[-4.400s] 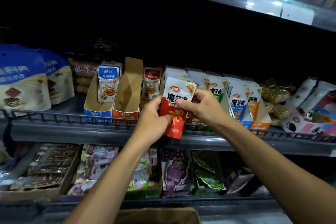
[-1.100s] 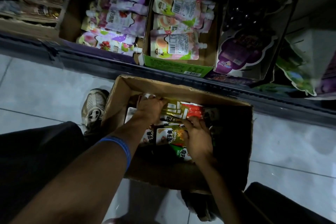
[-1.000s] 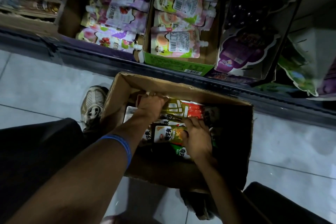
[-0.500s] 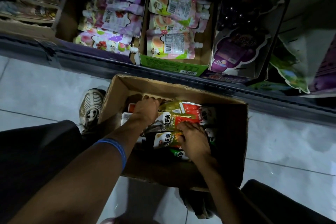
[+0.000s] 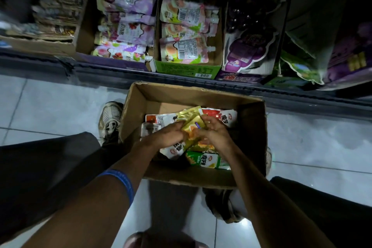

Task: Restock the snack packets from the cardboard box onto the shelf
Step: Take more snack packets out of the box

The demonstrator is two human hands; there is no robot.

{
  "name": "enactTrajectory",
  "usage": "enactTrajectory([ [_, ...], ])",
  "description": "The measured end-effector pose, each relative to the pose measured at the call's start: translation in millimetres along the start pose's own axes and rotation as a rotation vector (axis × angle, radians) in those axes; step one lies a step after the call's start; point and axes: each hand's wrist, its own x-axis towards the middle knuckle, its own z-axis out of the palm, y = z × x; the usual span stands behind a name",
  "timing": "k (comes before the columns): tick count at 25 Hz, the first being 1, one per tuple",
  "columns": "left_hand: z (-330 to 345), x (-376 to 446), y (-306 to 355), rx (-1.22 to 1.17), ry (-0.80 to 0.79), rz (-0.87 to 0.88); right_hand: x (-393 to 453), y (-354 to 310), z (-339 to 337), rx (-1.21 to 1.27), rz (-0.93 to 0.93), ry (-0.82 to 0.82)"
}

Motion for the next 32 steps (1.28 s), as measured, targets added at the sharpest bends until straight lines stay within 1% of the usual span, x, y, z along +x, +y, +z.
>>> enactTrajectory([
  [1,6.6,-0.3,-4.3,0.06,-0.002,0.026,-0.2,8.1,-2.4,-0.073,-0.007,0.003],
  [2,10.6,2.8,-10.0,0.179,0.052,0.063,1.1,18.8,-5.8,-0.187,-0.031,0.032],
  [4,16.1,10.7,-18.8,0.536,0.203,0.151,7.6,41.8,-13.5,-0.54,-0.044,0.119],
  [5,19.5,14.3,-21.2,0.67,0.269,0.179,11.1,51.4,-15.6,-0.714,-0.021,0.17],
  [6,23.1,17.8,-22.5,0.738,0.316,0.181,13.0,57.2,-16.3,-0.838,-0.008,0.224],
  [8,28.1,24.3,-23.5,0.715,0.345,0.121,14.9,59.7,-12.3,-0.974,-0.056,0.324],
  [9,29.8,27.4,-25.3,0.658,0.346,0.103,15.3,57.5,-9.6,-1.038,-0.12,0.364],
  [10,30.8,28.7,-26.7,0.589,0.343,0.081,15.5,53.2,-7.8,-1.136,-0.196,0.368],
  [11,30.8,28.5,-27.9,0.536,0.343,0.076,15.4,48.1,-6.2,-1.247,-0.269,0.321],
  [12,29.7,27.3,-29.1,0.502,0.337,0.085,14.9,42.8,-4.2,-1.324,-0.331,0.234],
  [13,27.9,27.6,-30.6,0.467,0.316,0.099,13.4,38.1,-1.7,-1.342,-0.378,0.145],
  [15,22.8,25.1,-34.4,0.346,0.218,0.125,11.1,31.9,2.8,-1.308,-0.4,-0.013],
  [16,19.6,22.5,-36.2,0.254,0.14,0.114,11.1,30.6,3.2,-1.304,-0.41,-0.068],
  [18,11.6,15.2,-34.7,0.038,-0.023,0.053,11.4,29.3,-0.5,-1.331,-0.419,-0.128],
  [19,8.3,12.6,-32.6,-0.049,-0.053,0.043,11.3,28.1,-3.3,-1.307,-0.422,-0.113],
  [20,5.1,9.2,-26.2,-0.135,-0.029,0.044,10.4,28.0,-7.0,-1.256,-0.433,-0.067],
  [21,1.6,10.2,-19.9,-0.227,0.05,0.05,9.0,26.8,-10.8,-1.161,-0.424,-0.024],
  [22,-1.2,13.2,-14.2,-0.307,0.167,0.058,7.7,23.2,-15.6,-1.024,-0.375,0.0],
  [23,-2.8,20.4,-9.7,-0.336,0.305,0.064,8.5,20.6,-22.0,-0.858,-0.301,-0.007],
  [24,-4.3,29.3,-5.5,-0.295,0.424,0.06,9.1,16.0,-28.2,-0.695,-0.225,-0.048],
  [25,-6.3,40.8,-5.3,-0.178,0.502,0.043,11.1,11.8,-35.1,-0.576,-0.184,-0.089],
  [26,-6.9,50.0,-6.4,0.014,0.521,0.004,13.4,8.4,-43.9,-0.525,-0.179,-0.111],
  [28,-6.0,61.4,-11.8,0.416,0.439,-0.06,11.0,3.6,-61.7,-0.431,-0.145,-0.126],
  [29,-5.2,65.6,-14.3,0.539,0.413,-0.045,8.3,4.0,-69.3,-0.338,-0.119,-0.127],
  [30,-4.4,66.5,-14.6,0.598,0.412,-0.017,6.8,6.7,-75.3,-0.251,-0.098,-0.123],
  [31,-3.3,67.9,-15.7,0.614,0.442,0.012,5.0,7.7,-78.1,-0.212,-0.09,-0.103],
  [32,-1.6,68.2,-17.6,0.593,0.469,0.042,4.6,8.0,-78.1,-0.214,-0.121,-0.08],
])
